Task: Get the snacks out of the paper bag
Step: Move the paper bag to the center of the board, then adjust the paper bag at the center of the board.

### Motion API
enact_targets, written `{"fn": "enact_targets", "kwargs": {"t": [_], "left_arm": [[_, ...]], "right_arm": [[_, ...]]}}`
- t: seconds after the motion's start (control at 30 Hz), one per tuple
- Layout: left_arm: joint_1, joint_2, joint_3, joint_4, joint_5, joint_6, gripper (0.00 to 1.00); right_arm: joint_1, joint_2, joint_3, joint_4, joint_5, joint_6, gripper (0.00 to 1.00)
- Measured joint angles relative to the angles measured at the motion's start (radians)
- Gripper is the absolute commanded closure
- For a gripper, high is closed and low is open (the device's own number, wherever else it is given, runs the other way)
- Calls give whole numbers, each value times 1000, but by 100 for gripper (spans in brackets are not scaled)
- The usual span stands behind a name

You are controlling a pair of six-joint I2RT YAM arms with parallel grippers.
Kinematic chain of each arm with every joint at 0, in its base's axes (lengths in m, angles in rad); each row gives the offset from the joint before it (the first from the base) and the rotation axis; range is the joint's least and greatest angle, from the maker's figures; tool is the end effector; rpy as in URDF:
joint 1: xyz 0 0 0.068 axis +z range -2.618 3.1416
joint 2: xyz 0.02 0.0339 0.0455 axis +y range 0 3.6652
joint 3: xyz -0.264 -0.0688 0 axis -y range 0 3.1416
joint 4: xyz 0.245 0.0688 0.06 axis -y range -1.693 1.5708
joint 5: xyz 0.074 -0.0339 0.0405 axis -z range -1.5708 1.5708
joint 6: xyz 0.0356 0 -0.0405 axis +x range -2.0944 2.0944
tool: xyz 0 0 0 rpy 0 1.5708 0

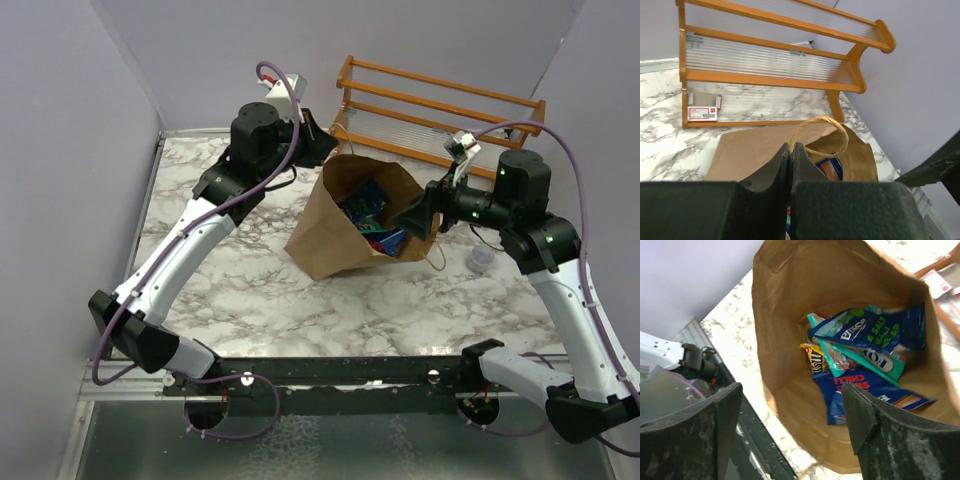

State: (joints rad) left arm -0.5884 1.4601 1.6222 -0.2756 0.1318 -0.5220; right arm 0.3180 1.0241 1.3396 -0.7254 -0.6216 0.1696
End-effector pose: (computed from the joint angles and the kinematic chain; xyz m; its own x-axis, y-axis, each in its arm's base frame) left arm 0.2732 -0.1879 0.4623 -0.4102 -0.3205 -0.8538 0.5241 0.6833 -0.5083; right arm 0.1754 0.0796 0.4311 -0.5016 -0.0207 -0.8648 -0.6867 0.6175 0.3835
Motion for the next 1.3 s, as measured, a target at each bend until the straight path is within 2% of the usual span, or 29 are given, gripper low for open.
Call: {"fn": "enact_targets", "kwargs": {"t": [0.2, 0.33, 0.53, 0.67, 0.8, 1.03, 1.3], "left_arm": [[45, -79, -28, -80, -36, 46, 100], [102, -135, -72, -117, -58, 63, 100], [129, -233, -132, -169, -114, 87, 100], [134, -305, -176, -186, -162, 103, 100], [137, -365, -209, -209, -213, 126, 100], [138, -349, -184, -220, -298, 178, 100], [155, -276, -159, -185, -292, 206, 100]], "right_arm": [[17, 29, -71, 51, -77, 58, 30], [89, 75, -85, 68, -60, 77, 32], [291, 190, -51, 74, 76, 98, 41], [431, 286, 29, 73, 218, 116, 43], [511, 339, 90, 68, 319, 131, 43], [575, 385, 107, 98, 370, 187, 45], [647, 428, 130, 189, 318, 246, 37]]}}
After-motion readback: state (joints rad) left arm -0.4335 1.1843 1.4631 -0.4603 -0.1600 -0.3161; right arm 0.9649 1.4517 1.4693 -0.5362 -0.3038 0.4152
